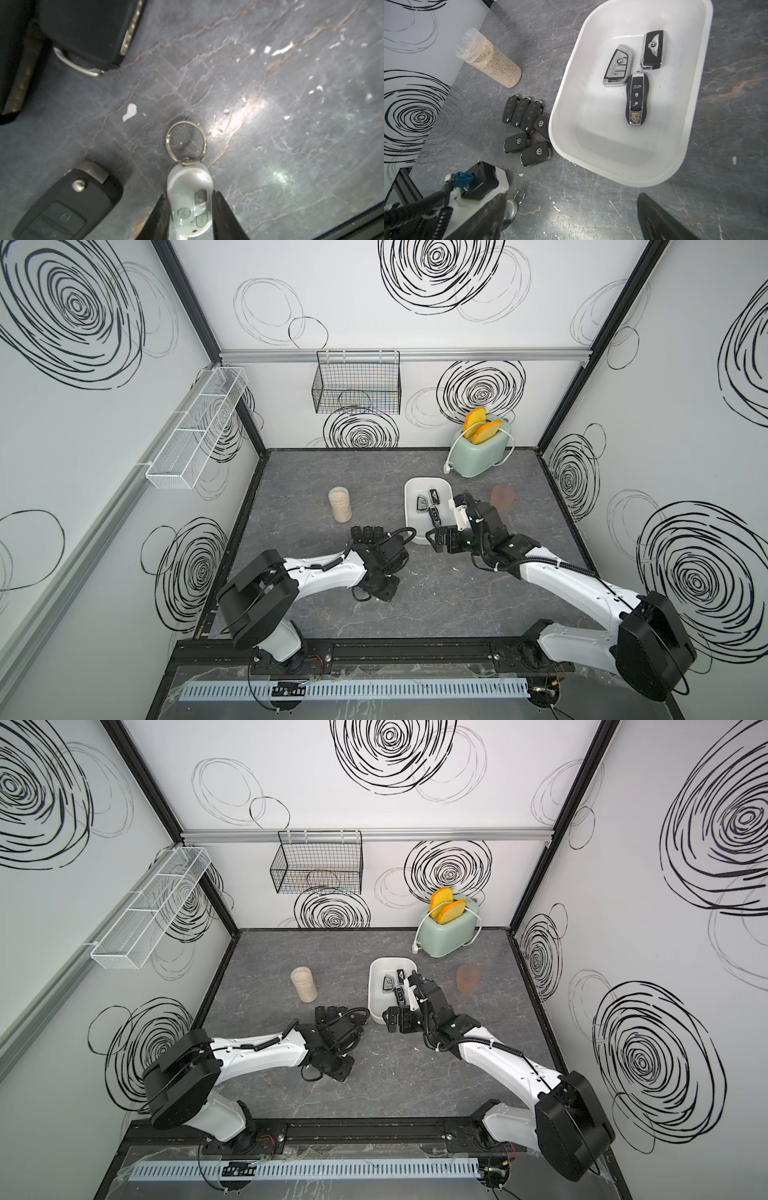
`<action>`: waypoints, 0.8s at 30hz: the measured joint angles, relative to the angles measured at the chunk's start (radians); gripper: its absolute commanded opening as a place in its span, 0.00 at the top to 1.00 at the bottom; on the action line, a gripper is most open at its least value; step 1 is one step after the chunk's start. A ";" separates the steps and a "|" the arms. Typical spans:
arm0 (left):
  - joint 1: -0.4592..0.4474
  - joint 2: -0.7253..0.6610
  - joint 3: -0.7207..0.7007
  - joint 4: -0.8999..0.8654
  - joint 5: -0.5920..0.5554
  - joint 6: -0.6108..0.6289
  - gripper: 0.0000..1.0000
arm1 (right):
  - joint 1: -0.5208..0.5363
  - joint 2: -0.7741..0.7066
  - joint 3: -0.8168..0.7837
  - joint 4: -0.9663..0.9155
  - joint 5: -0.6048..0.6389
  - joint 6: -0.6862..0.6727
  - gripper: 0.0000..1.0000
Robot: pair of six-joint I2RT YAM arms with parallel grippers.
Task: Place the car key into the storage box
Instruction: Pick up the car key from the center of the board.
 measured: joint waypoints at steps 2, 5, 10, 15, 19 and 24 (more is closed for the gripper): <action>0.031 -0.008 0.021 -0.010 0.021 0.003 0.71 | -0.008 0.000 -0.006 0.000 -0.003 -0.002 0.01; 0.089 -0.035 0.070 -0.021 0.051 0.008 0.71 | -0.025 0.000 -0.011 0.000 -0.007 -0.002 0.01; 0.167 -0.064 0.177 -0.023 0.108 0.011 0.71 | -0.055 0.001 -0.021 0.005 -0.022 -0.002 0.01; 0.217 -0.065 0.259 0.000 0.151 0.007 0.71 | -0.083 0.004 -0.023 0.016 -0.039 -0.002 0.01; 0.233 -0.039 0.322 0.054 0.180 -0.016 0.71 | -0.106 0.004 -0.027 0.027 -0.051 -0.002 0.01; 0.233 0.076 0.441 0.121 0.206 -0.033 0.72 | -0.135 0.004 -0.039 0.028 -0.067 -0.002 0.01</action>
